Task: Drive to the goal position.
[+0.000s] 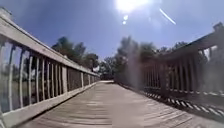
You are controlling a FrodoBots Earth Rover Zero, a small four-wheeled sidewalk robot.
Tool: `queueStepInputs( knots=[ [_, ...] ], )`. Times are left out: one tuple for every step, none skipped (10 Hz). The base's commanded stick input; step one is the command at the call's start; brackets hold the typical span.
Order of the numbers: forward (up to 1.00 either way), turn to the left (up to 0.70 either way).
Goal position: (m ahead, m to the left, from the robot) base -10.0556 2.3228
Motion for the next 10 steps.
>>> queueStepInputs(
  knots=[
    [0.44, 0.02],
    [0.44, 0.02],
    [0.44, 0.02],
    [0.44, 0.02],
    [0.44, 0.02],
    [0.44, 0.02],
    [0.44, 0.02],
    [0.44, 0.02],
    [0.44, 0.02],
    [0.44, 0.02]
  ],
)
